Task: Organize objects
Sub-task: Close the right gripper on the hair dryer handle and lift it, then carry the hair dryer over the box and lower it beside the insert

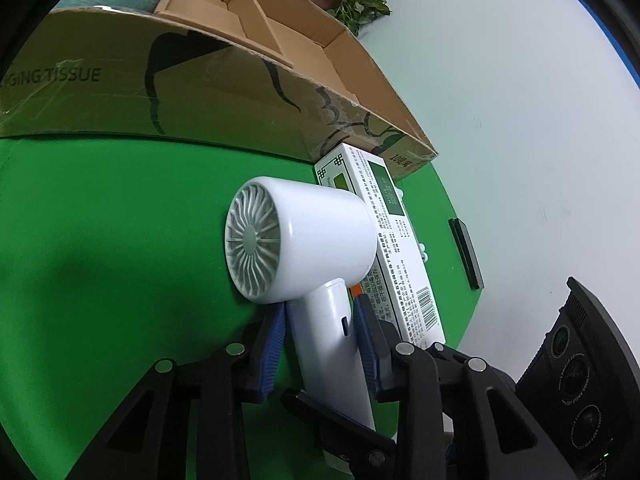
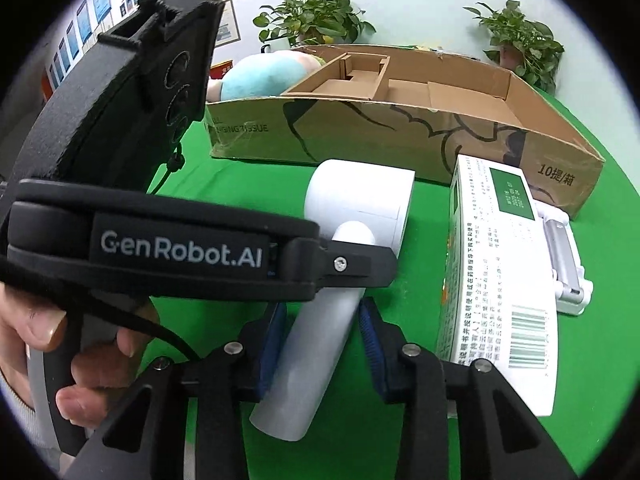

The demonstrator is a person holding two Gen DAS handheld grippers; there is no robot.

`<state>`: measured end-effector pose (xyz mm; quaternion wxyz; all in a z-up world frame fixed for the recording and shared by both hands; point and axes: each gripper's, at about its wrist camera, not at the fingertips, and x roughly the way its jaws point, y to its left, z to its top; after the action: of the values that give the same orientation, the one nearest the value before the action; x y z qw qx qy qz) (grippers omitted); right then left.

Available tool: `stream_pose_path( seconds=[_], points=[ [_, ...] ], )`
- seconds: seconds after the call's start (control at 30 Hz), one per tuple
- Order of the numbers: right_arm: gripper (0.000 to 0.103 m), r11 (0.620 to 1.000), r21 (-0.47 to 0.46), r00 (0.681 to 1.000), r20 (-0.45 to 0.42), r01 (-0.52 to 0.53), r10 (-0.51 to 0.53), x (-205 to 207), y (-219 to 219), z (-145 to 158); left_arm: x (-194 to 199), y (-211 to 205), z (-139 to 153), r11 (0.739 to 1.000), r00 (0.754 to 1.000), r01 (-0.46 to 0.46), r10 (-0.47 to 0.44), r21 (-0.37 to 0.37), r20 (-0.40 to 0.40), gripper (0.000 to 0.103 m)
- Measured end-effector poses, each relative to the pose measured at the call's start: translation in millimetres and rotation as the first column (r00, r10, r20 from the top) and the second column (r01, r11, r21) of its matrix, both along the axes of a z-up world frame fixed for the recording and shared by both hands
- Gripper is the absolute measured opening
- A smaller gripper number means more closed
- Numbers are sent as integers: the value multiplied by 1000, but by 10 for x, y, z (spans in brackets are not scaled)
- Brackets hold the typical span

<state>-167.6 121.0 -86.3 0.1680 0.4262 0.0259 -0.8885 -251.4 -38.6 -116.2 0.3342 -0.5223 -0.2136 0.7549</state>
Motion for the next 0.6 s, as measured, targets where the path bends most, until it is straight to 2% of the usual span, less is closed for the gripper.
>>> stream_pose_path(
  seconds=[0.2, 0.4, 0.6],
  points=[
    [30, 1000, -16, 998, -50, 22, -22, 52, -3, 92, 135, -120, 184, 1000, 999, -29, 29, 1, -41, 31],
    [29, 998, -57, 987, -156, 32, -41, 80, 13, 360, 248, -149, 616, 999, 988, -51, 50, -3, -146, 30],
    [29, 997, -71, 971, -235, 31, -47, -33, 38, 609, 149, -112, 1006, 999, 973, -52, 49, -7, -225, 30]
  ],
)
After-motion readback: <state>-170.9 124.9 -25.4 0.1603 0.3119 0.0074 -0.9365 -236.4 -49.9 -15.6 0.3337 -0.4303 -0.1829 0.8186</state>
